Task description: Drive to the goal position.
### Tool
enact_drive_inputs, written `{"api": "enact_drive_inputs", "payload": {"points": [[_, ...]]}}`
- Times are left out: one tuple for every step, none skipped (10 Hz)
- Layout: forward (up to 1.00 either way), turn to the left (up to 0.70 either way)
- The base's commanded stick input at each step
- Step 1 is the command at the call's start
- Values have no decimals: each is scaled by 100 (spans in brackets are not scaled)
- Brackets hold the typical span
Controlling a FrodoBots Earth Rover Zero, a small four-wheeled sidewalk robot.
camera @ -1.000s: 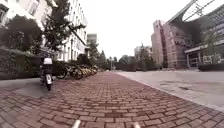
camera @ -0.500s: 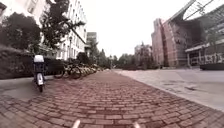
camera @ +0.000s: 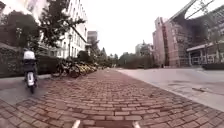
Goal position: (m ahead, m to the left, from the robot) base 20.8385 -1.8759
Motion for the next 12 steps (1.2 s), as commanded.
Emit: {"api": "enact_drive_inputs", "payload": {"points": [[70, 0], [70, 0], [70, 0], [70, 0], [70, 0], [70, 0], [70, 0], [70, 0], [70, 0], [70, 0], [70, 0], [70, 0]]}}
